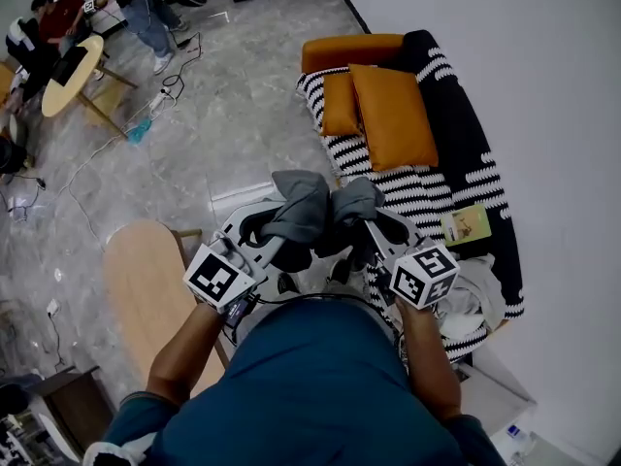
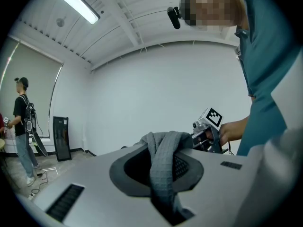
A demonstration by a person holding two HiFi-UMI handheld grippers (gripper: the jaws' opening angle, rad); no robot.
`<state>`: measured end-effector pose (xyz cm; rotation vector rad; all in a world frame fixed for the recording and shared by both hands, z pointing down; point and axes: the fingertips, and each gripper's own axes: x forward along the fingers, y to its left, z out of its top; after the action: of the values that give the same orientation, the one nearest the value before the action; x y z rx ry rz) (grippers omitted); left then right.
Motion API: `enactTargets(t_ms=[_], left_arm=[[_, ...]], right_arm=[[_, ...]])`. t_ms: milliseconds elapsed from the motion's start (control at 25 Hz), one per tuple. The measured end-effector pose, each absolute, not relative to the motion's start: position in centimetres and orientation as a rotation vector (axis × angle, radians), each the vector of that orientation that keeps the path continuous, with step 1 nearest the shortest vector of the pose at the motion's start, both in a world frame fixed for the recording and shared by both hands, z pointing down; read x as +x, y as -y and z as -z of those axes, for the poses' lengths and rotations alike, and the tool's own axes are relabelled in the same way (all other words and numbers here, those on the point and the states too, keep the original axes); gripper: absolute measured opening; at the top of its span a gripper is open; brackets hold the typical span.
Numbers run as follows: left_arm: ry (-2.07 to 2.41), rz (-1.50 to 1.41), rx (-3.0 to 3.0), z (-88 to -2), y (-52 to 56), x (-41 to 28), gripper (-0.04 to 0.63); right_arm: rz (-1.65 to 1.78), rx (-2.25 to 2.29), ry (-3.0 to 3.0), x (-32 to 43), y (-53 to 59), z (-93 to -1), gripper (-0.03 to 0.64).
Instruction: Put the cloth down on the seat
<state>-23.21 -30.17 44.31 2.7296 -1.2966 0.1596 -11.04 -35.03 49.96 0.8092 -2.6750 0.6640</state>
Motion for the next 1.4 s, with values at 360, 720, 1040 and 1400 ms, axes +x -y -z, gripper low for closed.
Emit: enactTargets(t_ms=[360, 720, 1040, 1400], left_arm=[[1.365, -0.185, 2.694, -44.0, 33.8, -21.2, 0.054], [1.449, -0.202, 2.69, -43.1, 38.7, -17.4, 0.054], [1.527, -0.208, 2.686, -42.3, 40.9, -16.0, 0.054], [1.462, -0.224, 2.761, -42.0, 41.7, -18.6, 0.054]], right_arm=[[-0.516, 0.725, 2.703, -8.7, 38.6, -49.1, 0.043], [-0.479, 0.703, 2.735, -4.6, 43.4, -48.8, 0.043], [-0.476, 0.695, 2.746, -2.3, 46.0, -49.2, 0.043], [-0.469, 0.782, 2.752, -4.9, 46.0, -48.1, 0.043]])
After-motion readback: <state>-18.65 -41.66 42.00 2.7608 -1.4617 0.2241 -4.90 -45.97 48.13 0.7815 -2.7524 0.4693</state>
